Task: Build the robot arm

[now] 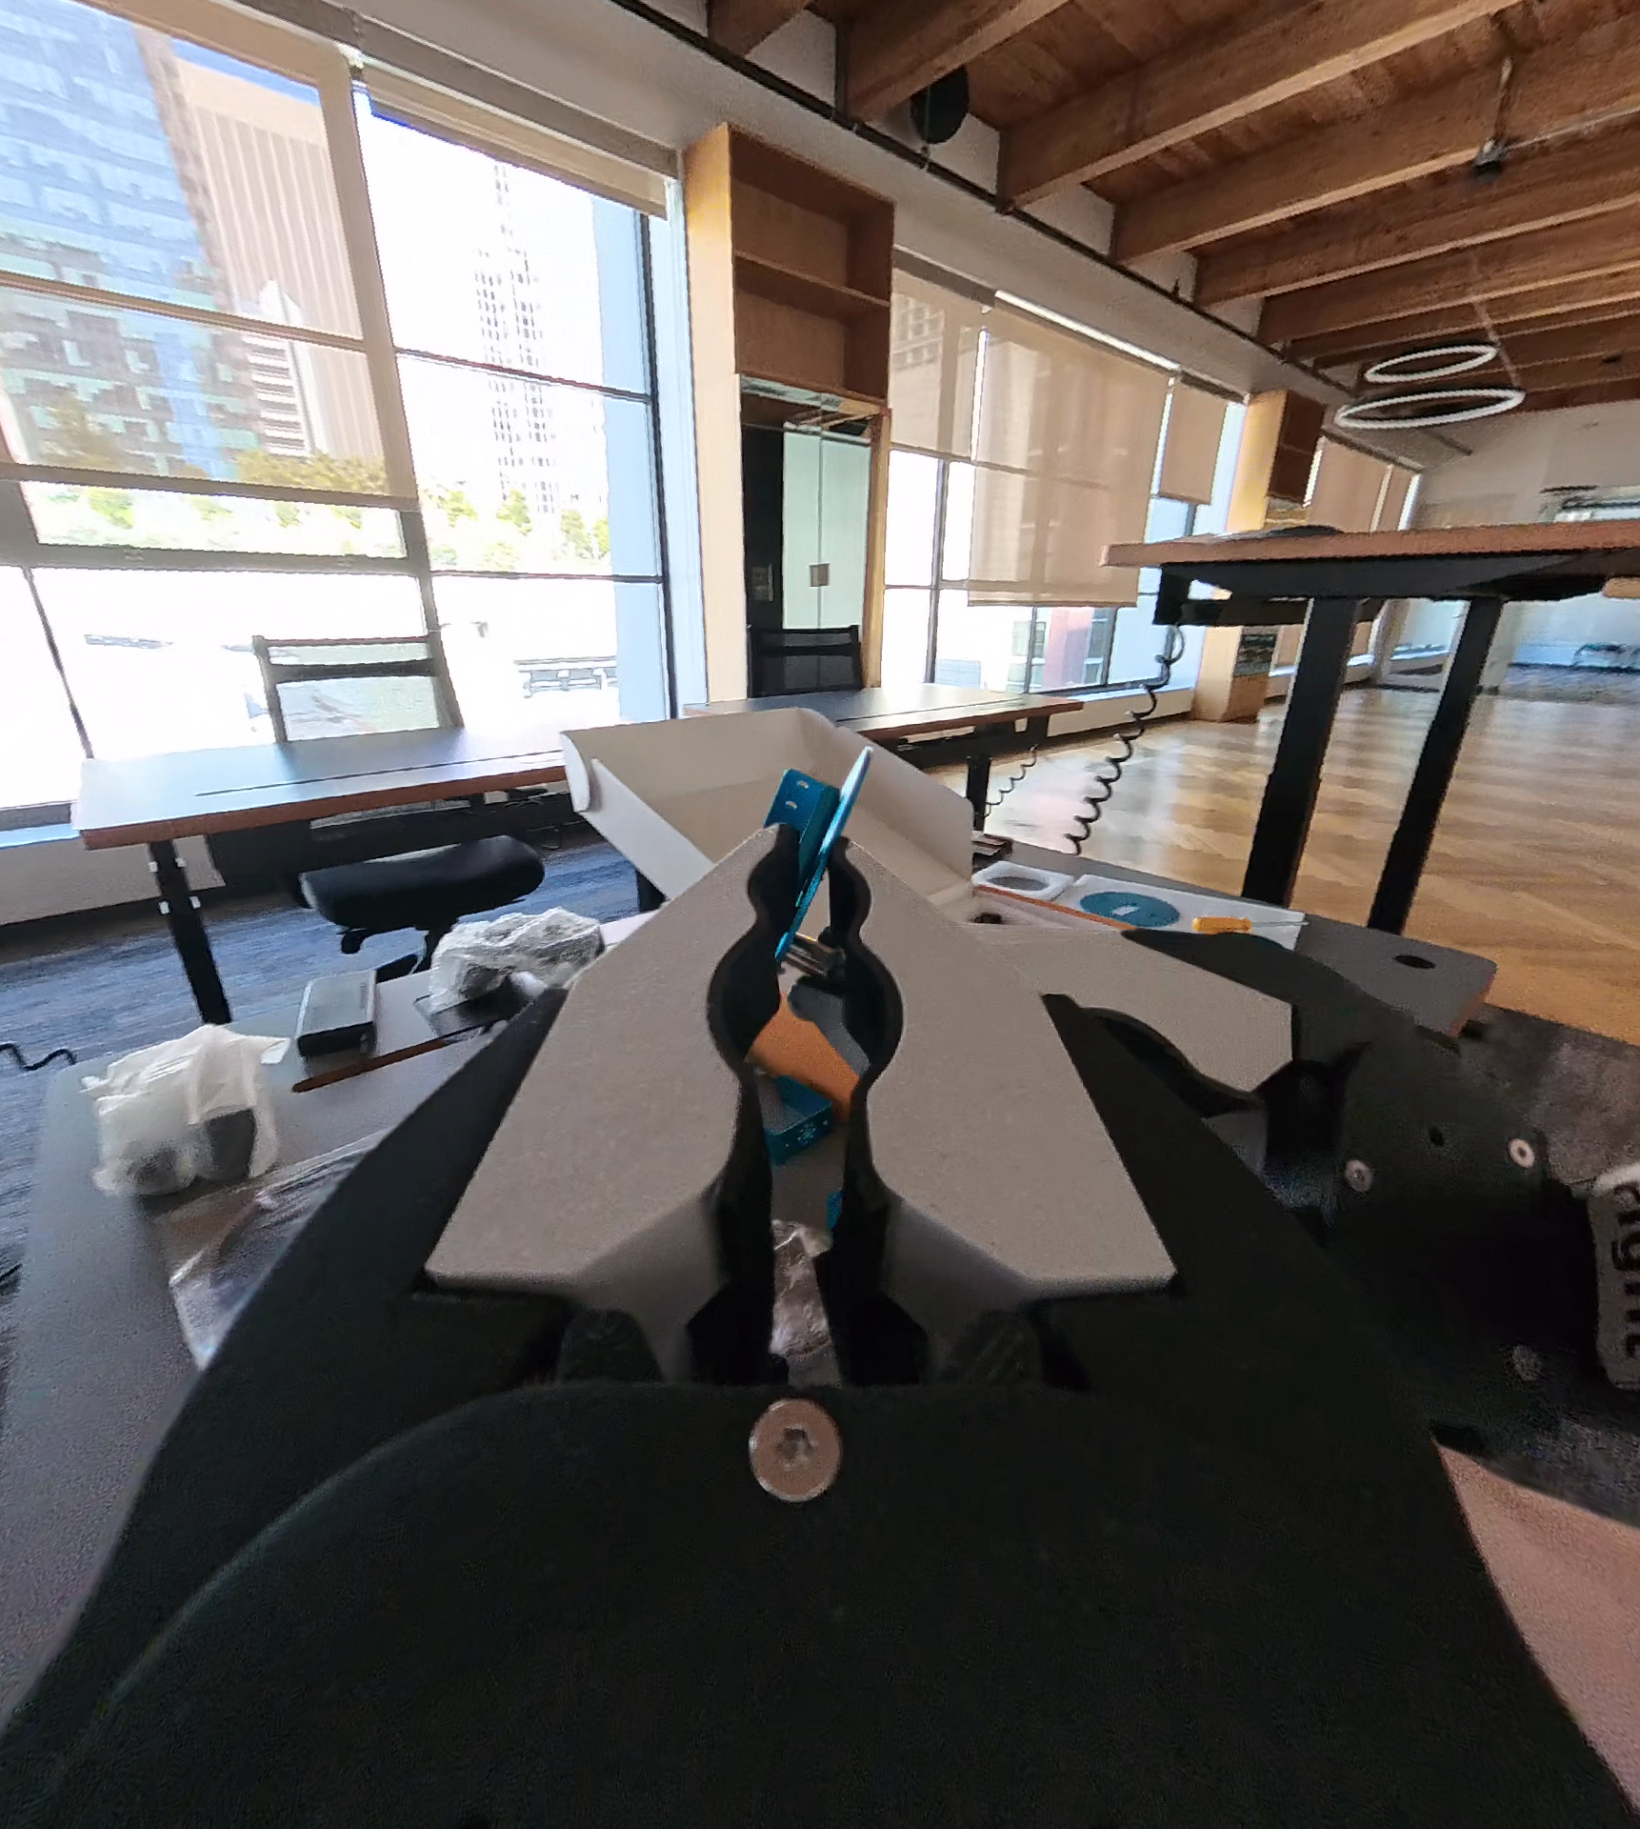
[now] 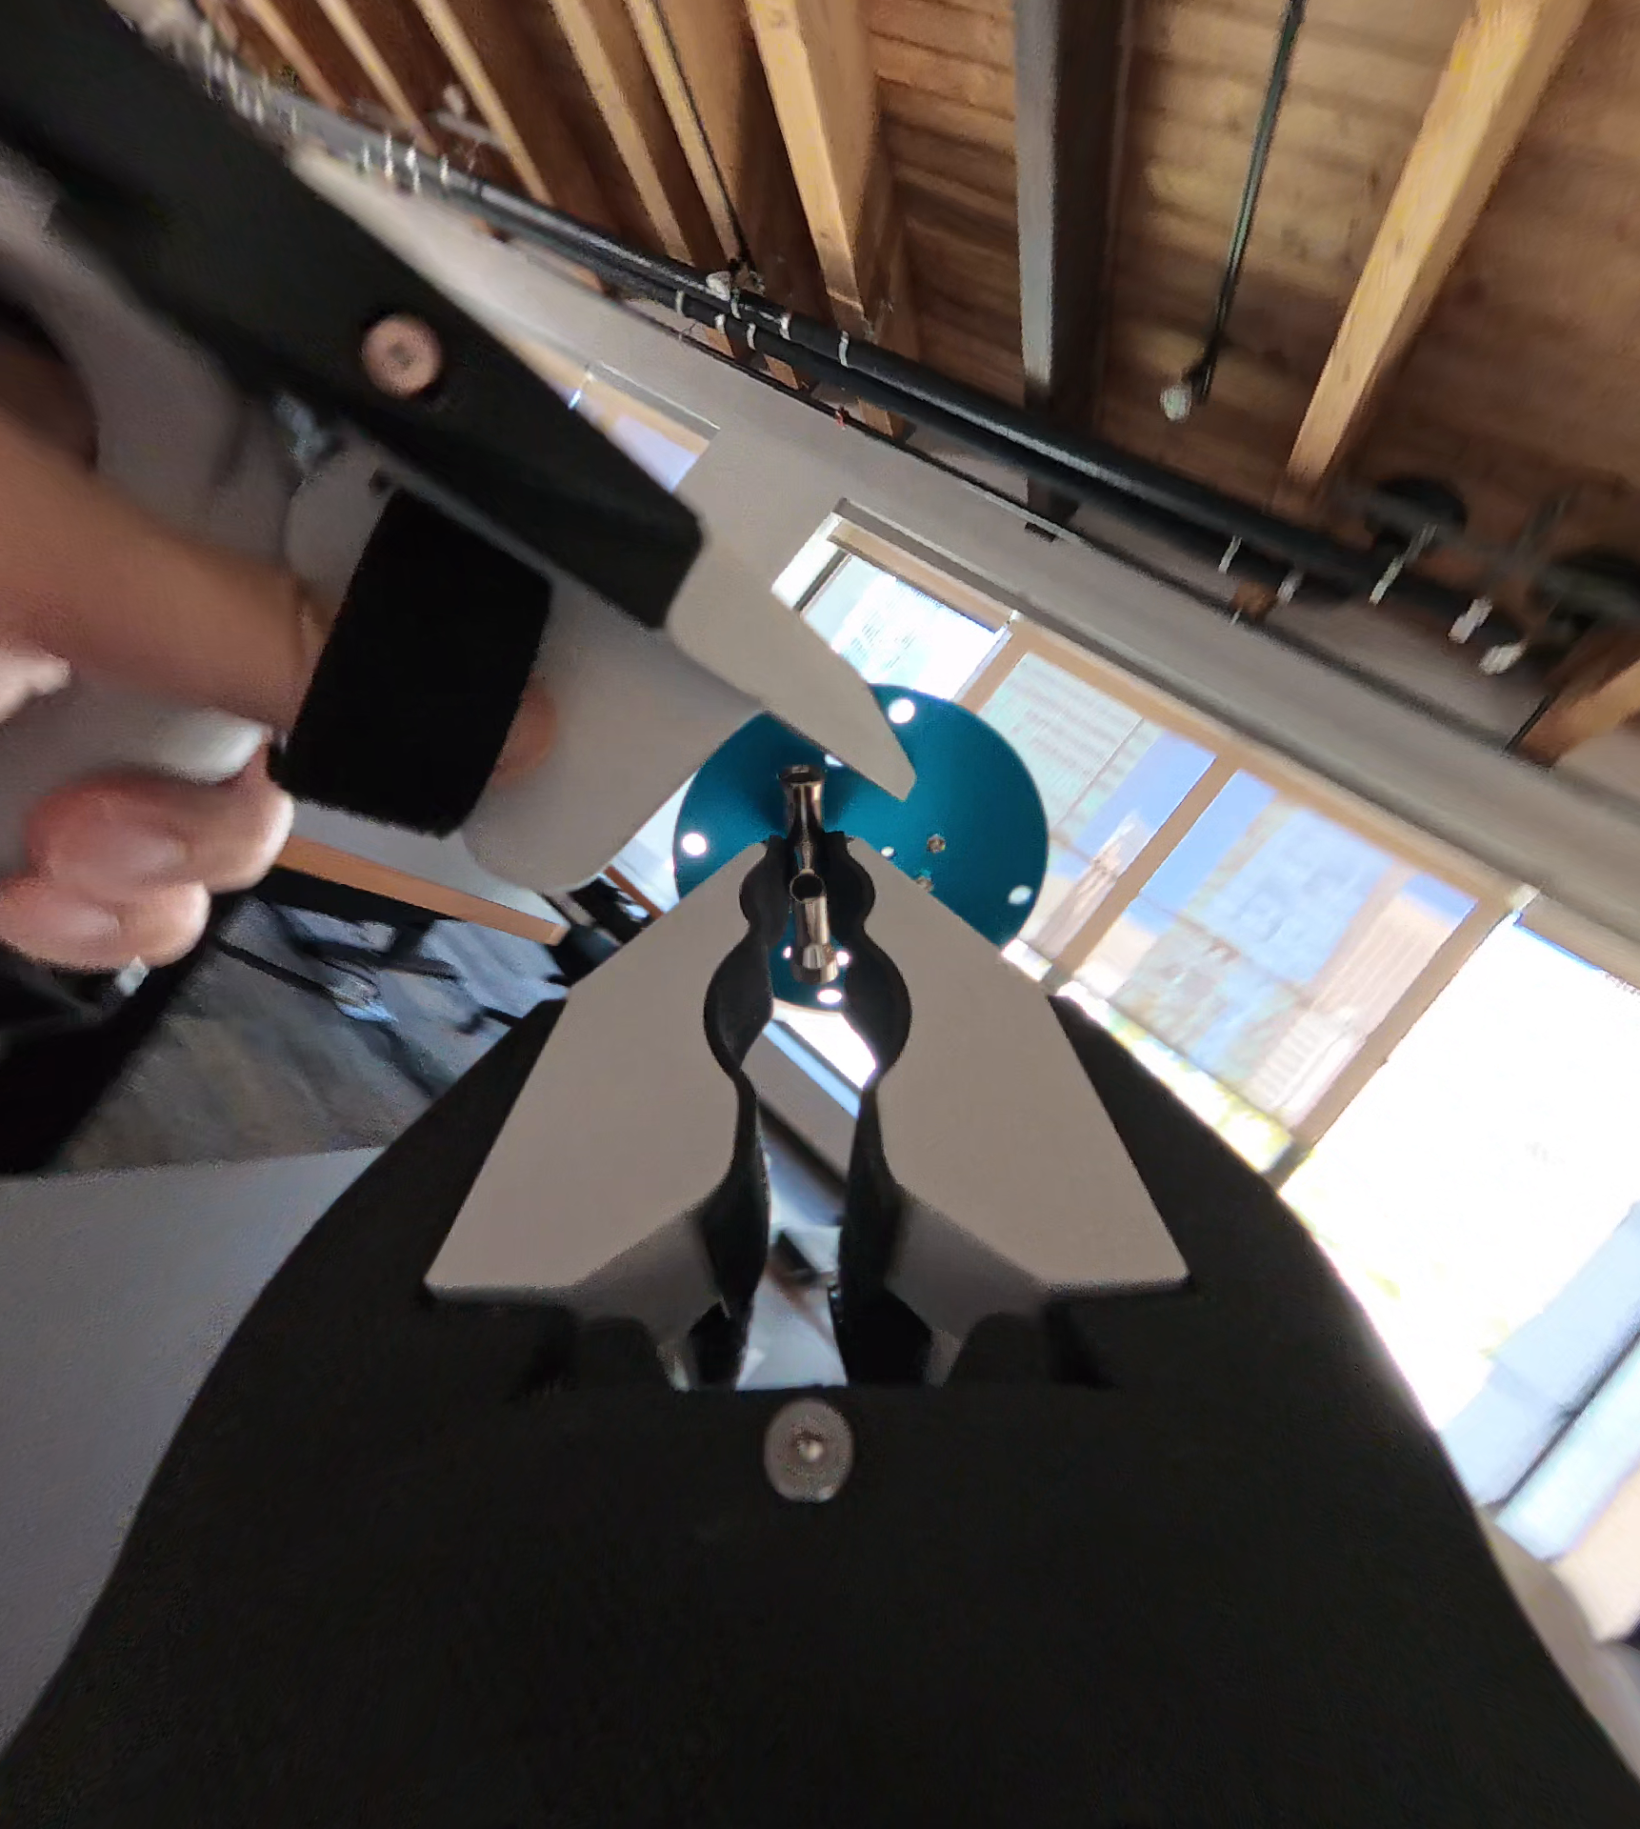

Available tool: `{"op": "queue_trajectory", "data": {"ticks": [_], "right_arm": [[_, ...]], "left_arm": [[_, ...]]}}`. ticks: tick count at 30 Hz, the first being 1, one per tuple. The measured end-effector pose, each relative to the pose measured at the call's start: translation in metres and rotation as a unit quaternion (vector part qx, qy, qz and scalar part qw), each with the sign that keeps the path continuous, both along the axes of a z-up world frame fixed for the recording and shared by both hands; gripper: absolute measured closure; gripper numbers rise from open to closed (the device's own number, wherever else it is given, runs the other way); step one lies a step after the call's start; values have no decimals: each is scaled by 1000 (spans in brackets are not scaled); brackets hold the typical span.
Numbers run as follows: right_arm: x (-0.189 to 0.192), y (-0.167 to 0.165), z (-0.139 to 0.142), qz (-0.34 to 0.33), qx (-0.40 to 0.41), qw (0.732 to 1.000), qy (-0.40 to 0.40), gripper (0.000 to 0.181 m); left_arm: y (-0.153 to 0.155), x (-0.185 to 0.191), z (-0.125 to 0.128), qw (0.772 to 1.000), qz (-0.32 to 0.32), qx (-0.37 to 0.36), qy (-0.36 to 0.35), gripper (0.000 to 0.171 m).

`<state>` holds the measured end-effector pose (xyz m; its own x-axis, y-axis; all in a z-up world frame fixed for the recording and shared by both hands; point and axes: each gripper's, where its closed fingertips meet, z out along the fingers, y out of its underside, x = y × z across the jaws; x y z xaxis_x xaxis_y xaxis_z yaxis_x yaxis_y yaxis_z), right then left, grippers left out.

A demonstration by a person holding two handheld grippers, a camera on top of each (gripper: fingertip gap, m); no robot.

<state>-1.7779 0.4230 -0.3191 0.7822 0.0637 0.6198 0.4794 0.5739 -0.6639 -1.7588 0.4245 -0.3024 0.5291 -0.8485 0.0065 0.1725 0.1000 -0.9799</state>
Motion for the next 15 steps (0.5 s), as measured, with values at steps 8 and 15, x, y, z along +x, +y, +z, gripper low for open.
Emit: {"op": "queue_trajectory", "data": {"ticks": [8,15], "right_arm": [[44,-6,-17,25,-33,995,96,175],[72,-20,-29,-59,-18,997,40,175]], "left_arm": [[-4,40,-17,998,-44,4,-37,168],[-22,67,-28,995,-84,25,-54,168]]}}
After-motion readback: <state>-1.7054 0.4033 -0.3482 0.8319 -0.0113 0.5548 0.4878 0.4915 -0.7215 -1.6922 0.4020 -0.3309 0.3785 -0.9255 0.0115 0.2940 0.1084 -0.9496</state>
